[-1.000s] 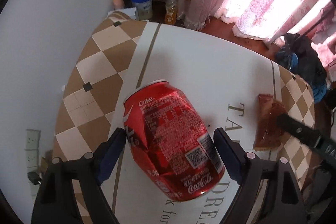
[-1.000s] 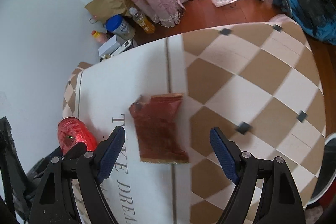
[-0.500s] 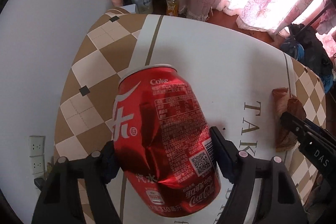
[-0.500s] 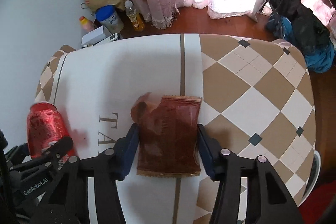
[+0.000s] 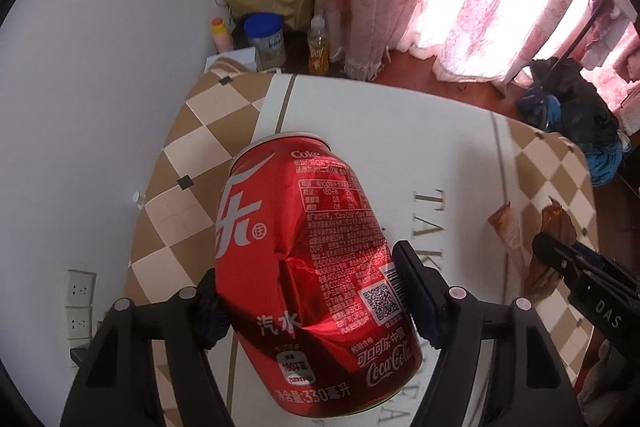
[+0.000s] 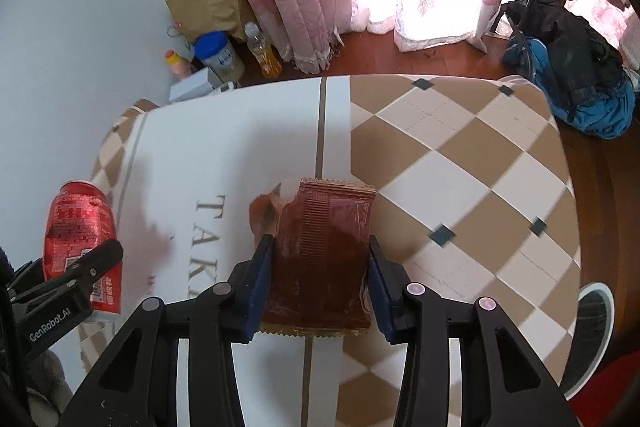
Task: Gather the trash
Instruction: 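Carry the cola can and brown packet over the bin and open both tools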
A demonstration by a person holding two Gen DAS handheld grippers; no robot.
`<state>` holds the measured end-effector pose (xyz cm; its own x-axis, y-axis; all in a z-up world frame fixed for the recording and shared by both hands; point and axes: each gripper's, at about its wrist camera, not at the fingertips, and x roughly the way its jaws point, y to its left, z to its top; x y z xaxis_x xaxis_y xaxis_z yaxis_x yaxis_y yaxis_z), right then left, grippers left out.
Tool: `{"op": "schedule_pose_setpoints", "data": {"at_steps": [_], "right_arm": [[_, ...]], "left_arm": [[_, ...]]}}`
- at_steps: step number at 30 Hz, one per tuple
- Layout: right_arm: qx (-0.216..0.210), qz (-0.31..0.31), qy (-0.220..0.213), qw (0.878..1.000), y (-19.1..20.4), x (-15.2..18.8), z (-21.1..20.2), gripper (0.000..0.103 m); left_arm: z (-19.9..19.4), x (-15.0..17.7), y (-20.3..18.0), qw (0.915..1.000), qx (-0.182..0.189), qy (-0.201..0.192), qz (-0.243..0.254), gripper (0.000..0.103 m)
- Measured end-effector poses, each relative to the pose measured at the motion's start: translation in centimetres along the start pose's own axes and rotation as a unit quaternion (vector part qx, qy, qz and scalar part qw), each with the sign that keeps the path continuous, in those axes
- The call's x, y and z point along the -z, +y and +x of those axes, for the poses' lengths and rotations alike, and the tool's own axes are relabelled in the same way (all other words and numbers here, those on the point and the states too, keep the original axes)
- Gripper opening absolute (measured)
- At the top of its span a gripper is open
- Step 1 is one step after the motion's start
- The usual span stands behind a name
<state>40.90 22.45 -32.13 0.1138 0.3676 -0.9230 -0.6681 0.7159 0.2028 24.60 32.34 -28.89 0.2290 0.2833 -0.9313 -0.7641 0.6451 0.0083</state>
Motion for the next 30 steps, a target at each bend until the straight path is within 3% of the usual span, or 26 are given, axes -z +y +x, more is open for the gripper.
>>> {"op": "schedule_pose_setpoints", "data": {"at_steps": [10, 18, 25, 30], "right_arm": [[-0.042, 0.007, -0.052, 0.998, -2.2, 4.2, -9.6, 0.043], [-0.069, 0.042, -0.116, 0.99, -7.2, 7.4, -19.4, 0.043], [-0.054, 0.098, -0.167, 0.98, -17.1, 11.7, -27.6, 0.043], [-0.022, 0.143, -0.183, 0.972, -25.6, 15.6, -31.3, 0.043]], "left_arm": [[-9.0, 2.7, -3.4, 0.9968, 0.027, -0.069, 0.03, 0.069], [-18.5, 5.3, -10.0, 0.9858, 0.069, -0.127, 0.086, 0.069], [-22.6, 8.4, -19.7, 0.9698, 0.131, -0.141, 0.15, 0.069], [-22.1, 11.6, -28.5, 0.9552, 0.181, -0.121, 0.201, 0.069]]}}
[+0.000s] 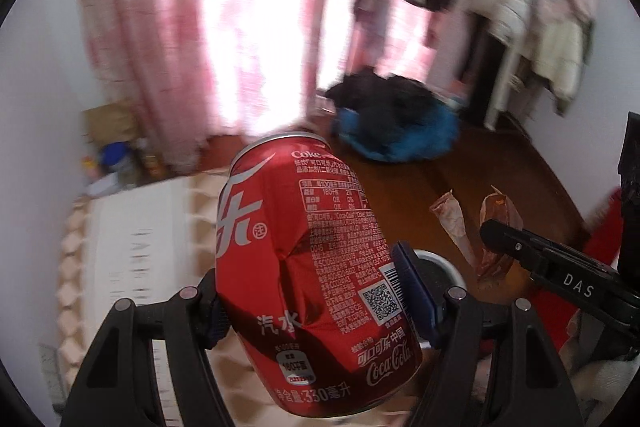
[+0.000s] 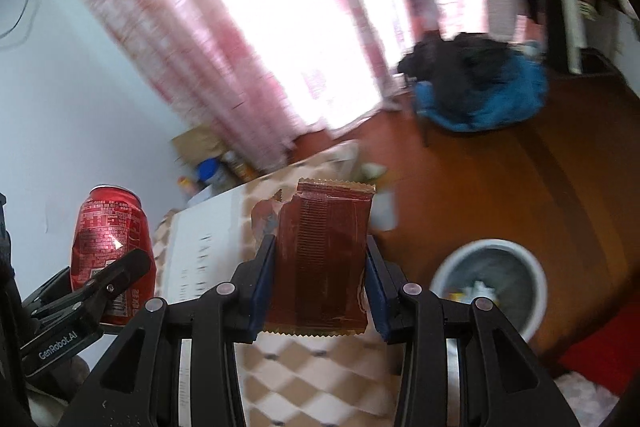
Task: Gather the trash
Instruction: 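Carry the cola can and brown packet over the bin and open both tools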
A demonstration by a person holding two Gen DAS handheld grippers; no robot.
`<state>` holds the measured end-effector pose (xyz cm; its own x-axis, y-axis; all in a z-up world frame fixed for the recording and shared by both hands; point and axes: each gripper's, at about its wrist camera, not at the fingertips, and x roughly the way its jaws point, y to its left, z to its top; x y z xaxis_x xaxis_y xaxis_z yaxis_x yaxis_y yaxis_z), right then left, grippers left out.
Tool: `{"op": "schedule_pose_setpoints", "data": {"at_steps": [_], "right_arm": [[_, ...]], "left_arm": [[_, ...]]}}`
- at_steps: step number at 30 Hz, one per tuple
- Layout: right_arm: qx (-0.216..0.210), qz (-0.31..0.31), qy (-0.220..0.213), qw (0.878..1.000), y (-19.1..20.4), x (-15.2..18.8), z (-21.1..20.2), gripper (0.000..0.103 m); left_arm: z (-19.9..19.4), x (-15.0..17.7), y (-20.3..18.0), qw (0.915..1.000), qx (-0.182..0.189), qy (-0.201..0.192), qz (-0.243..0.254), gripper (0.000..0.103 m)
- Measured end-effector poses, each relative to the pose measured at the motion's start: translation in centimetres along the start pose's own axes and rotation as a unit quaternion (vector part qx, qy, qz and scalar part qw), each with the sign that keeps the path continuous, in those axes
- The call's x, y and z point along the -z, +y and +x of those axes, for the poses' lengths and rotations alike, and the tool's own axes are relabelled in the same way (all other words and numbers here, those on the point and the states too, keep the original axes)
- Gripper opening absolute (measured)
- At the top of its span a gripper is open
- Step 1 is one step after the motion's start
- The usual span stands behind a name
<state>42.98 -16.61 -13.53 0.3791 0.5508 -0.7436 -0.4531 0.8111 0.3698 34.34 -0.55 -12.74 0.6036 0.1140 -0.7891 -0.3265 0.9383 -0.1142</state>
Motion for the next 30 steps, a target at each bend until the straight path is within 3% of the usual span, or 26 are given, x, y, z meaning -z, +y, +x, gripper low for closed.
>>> {"op": "schedule_pose_setpoints", "data": {"at_steps": [4, 10, 13, 17, 21, 22, 23, 24, 26, 28, 30], "right_arm": [[0.048, 0.041, -0.002, 0.998, -8.8, 0.8, -2.3, 0.043], [0.098, 0.114, 0.038, 0.988, -20.6, 3.6, -0.2, 0.043], [0.11, 0.139, 0.073, 0.981, -25.1, 5.5, 2.5, 0.043], [0.116, 0.165, 0.114, 0.973, -29.1, 7.8, 6.8, 0.043], [0.112, 0.181, 0.142, 0.967, -31.7, 9.1, 10.3, 0.043], [0.114, 0.182, 0.147, 0.965, -32.2, 9.3, 11.3, 0.043], [0.113, 0.182, 0.151, 0.965, -32.4, 9.3, 12.0, 0.043], [0.114, 0.182, 0.155, 0.964, -32.7, 9.2, 12.6, 0.043], [0.125, 0.176, 0.164, 0.962, -32.9, 8.9, 14.3, 0.051], [0.121, 0.176, 0.175, 0.961, -32.7, 8.3, 16.0, 0.078], [0.118, 0.172, 0.174, 0.962, -32.6, 8.1, 16.5, 0.098]], "left_arm": [[5.4, 1.0, -6.9, 0.9967, 0.056, 0.052, 0.026, 0.069], [14.7, 3.0, -13.6, 0.9818, 0.105, 0.155, 0.034, 0.069], [19.9, 3.8, -15.5, 0.968, 0.118, 0.218, 0.041, 0.07], [25.7, 4.6, -15.8, 0.9481, 0.128, 0.291, 0.01, 0.071], [28.6, 4.4, -14.9, 0.9465, 0.111, 0.303, -0.015, 0.072], [28.7, 4.6, -14.8, 0.9467, 0.108, 0.303, -0.018, 0.08], [28.9, 4.6, -14.6, 0.9465, 0.106, 0.304, -0.021, 0.094], [29.0, 4.6, -14.3, 0.9468, 0.101, 0.304, -0.025, 0.101], [28.9, 4.6, -13.6, 0.9494, 0.087, 0.3, -0.032, 0.103], [28.3, 4.9, -12.6, 0.9536, 0.07, 0.291, -0.036, 0.103], [27.6, 5.0, -12.0, 0.9592, 0.049, 0.276, -0.035, 0.103]]}}
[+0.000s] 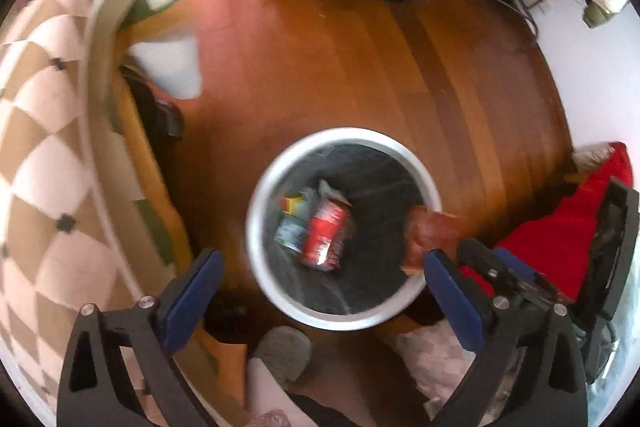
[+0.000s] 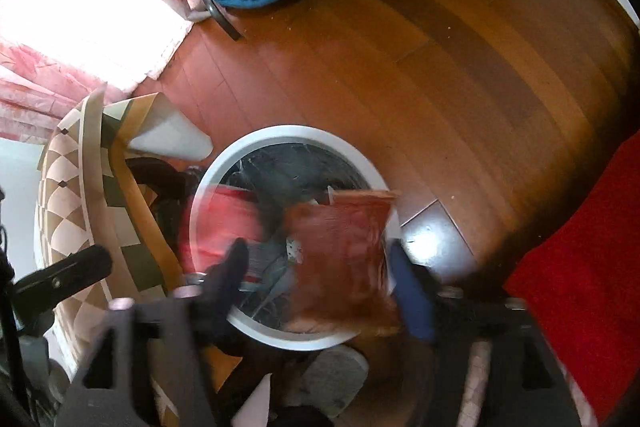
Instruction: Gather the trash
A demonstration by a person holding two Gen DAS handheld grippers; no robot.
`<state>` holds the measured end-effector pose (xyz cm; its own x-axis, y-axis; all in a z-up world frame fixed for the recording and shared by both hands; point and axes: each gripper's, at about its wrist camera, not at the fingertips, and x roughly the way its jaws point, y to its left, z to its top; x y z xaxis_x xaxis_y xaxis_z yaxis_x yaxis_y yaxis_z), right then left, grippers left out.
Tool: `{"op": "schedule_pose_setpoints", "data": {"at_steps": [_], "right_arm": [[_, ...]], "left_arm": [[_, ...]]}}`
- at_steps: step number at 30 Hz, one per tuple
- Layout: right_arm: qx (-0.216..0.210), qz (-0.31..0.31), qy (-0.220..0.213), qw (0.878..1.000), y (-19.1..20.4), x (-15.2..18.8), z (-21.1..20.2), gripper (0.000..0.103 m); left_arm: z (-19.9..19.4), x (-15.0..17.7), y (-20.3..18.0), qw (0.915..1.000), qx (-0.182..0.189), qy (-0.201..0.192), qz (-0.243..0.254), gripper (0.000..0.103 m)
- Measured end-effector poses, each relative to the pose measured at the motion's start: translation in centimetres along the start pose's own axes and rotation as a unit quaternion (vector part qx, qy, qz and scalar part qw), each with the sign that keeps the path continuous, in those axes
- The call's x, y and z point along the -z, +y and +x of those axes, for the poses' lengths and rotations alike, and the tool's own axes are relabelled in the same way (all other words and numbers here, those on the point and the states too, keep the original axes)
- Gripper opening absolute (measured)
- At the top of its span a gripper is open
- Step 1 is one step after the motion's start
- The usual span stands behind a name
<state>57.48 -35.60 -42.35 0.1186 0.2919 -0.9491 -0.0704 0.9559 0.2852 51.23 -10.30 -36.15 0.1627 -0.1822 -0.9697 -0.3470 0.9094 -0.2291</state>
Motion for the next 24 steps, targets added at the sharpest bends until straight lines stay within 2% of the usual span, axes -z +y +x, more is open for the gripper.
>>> {"op": "schedule_pose_setpoints", "data": {"at_steps": [1, 6, 11, 17, 24], "right_arm": [[0.005, -0.006, -0.002, 1.0, 0.5, -0.2, 0.2, 0.103], [0.034, -0.012, -0.005, 0.999, 1.3, 0.6, -0.2, 0.103], [0.065, -0.021, -0.004, 0.998, 1.6, 2.1, -1.5, 0.103], [0.077, -0.041, 0.0, 0.996, 2.5, 4.4, -4.9, 0.103], [0.048, -0.044, -0.02, 0.998, 3.5, 7.3, -12.1, 0.103]], "left_arm": [[-0.2, 0.4, 0.3, 1.0, -0.007, -0.005, -0.001, 0.103], [-0.9, 2.5, 0.9, 0.9985, -0.047, -0.027, -0.002, 0.103], [-1.4, 4.2, 0.9, 0.9975, -0.064, -0.03, 0.003, 0.103], [-4.7, 6.0, 0.1, 0.997, -0.059, -0.048, 0.012, 0.103], [-11.4, 9.2, -1.2, 0.9955, -0.036, -0.082, 0.031, 0.103]]}}
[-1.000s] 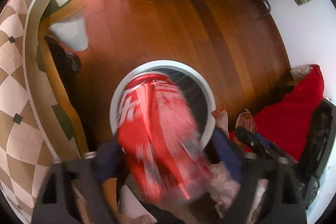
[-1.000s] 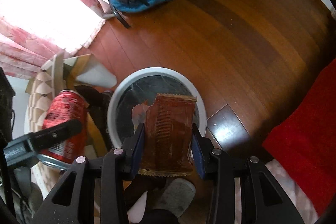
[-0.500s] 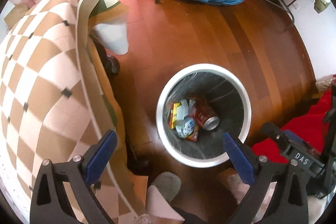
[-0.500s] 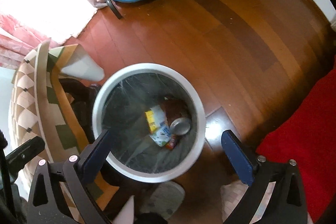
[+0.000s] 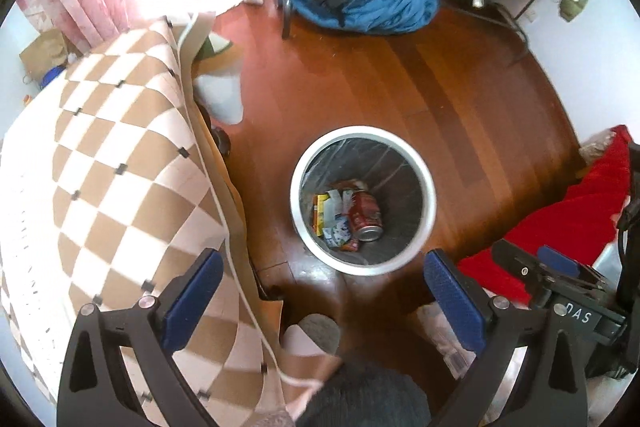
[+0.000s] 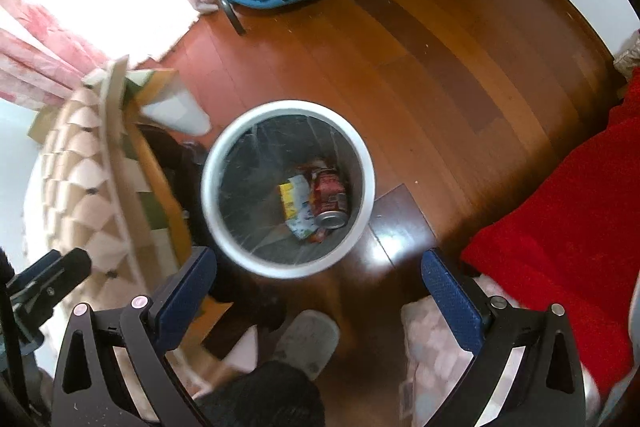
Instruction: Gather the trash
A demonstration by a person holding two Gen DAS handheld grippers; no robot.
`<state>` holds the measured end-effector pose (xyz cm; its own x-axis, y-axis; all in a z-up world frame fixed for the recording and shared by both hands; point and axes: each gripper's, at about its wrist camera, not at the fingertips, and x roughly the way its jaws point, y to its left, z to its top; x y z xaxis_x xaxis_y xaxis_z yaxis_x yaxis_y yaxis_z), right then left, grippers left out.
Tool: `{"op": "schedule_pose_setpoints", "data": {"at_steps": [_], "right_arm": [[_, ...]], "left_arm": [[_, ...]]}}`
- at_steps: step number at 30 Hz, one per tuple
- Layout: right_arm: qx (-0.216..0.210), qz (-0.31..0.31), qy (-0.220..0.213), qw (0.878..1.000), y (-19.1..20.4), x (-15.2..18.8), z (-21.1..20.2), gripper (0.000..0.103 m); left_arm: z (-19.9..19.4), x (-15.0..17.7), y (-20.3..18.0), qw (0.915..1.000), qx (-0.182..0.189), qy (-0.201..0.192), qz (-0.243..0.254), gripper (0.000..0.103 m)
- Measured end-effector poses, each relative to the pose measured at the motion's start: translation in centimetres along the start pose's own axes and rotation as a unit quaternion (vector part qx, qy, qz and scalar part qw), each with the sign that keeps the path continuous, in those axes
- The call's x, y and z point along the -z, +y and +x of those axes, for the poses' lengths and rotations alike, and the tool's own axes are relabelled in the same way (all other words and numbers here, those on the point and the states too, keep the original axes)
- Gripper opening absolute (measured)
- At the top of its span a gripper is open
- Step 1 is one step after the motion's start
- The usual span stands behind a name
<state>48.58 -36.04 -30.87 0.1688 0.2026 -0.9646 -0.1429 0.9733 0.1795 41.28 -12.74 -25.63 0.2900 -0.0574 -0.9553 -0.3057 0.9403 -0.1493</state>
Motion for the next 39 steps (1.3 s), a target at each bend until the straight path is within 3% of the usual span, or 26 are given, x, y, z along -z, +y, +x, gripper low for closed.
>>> {"op": "schedule_pose_setpoints", "data": {"at_steps": [15, 21, 31, 39], "right_arm": [[-0.097, -0.039, -0.088, 0.991, 2.6, 6.7, -19.3, 0.103], [-0.132, -0.055, -0.114, 0.983, 3.5, 9.3, -25.7, 0.103], [-0.166, -0.083, -0.115, 0.976, 5.2, 12.1, -31.1, 0.103], [-0.175, -0.095, -0.106, 0.974, 6.1, 13.0, -32.5, 0.103]], "left_arm": [[-16.8, 3.7, -0.5, 0.9918, 0.08, -0.093, 0.036, 0.103], [-21.1, 5.4, -0.1, 0.9874, 0.103, -0.111, 0.044, 0.103], [-25.8, 7.6, 0.7, 0.9801, 0.147, -0.126, 0.043, 0.103], [-27.1, 8.5, 1.0, 0.977, 0.163, -0.131, 0.042, 0.103]]}}
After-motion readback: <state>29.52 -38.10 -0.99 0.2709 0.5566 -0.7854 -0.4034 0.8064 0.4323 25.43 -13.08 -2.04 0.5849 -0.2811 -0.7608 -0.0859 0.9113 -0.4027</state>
